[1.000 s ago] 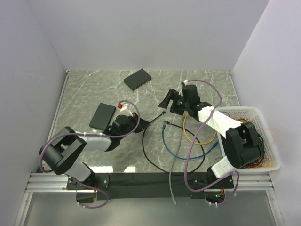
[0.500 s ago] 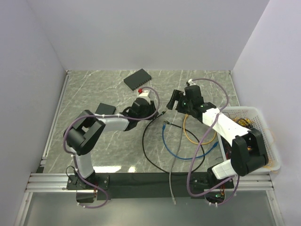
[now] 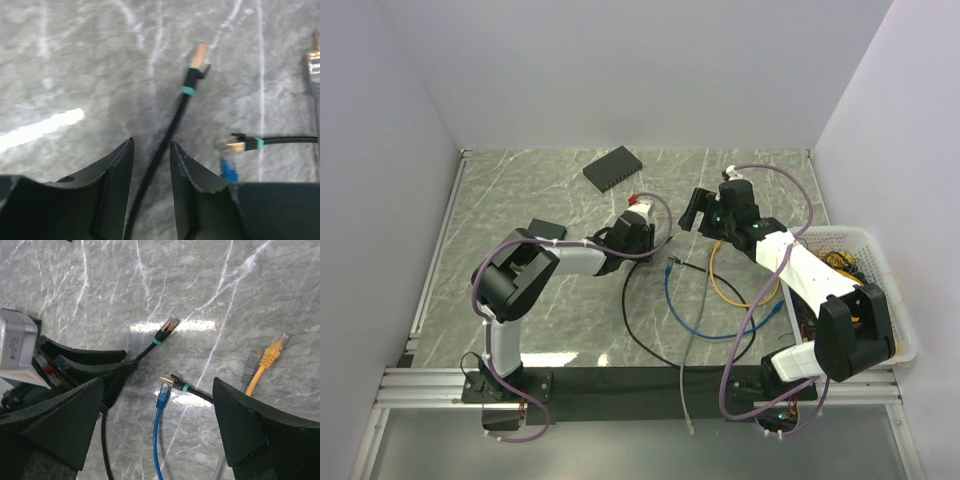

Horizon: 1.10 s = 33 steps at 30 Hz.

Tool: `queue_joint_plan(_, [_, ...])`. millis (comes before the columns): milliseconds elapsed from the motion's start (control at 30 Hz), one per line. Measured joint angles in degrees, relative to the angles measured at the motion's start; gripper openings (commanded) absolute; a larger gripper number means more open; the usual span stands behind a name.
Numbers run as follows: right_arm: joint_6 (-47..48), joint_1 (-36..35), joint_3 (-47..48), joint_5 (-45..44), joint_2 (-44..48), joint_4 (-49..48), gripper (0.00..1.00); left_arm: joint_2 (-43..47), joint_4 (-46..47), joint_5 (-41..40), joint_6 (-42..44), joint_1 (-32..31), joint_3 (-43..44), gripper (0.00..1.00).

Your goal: Insert the plug into the switch port

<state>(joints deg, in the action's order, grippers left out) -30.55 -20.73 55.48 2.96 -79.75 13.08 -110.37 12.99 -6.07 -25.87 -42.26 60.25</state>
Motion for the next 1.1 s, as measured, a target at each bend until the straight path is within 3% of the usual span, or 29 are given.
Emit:
queue_joint_plan(200, [0.11,0.15,-0.44,0.28,0.17,0.02,0.96,-2.29,-1.44,-1.14,1.22,-1.97,3.61,0.41])
queue_joint_plan(400, [0.22,0.22,-0.46,0.76,0.35,0.02,0.96,-3.63,-2.12,-1.77,1.79,-1.95,5.22,0.13])
queue_joint_plan(533, [0.22,0.46,-0.57,0.98,0.42,-0.02,0.96,-4.37,-2.05,-1.99,2.40,-1.92,6.10,0.00])
queue_joint_plan(833, [-0.04,1.38,-0.74,4.31,0.42,-0.31,0.96,-3.52,0.44,-2.40,1.84,-1.97,3.96,0.00])
queue_joint_plan(1100, [-3.76,4.74,0.81,14.84,-1.07,-2.99,0.93,8.13,4.33,-5.07,-4.22,-1.97,-7.56,0.00])
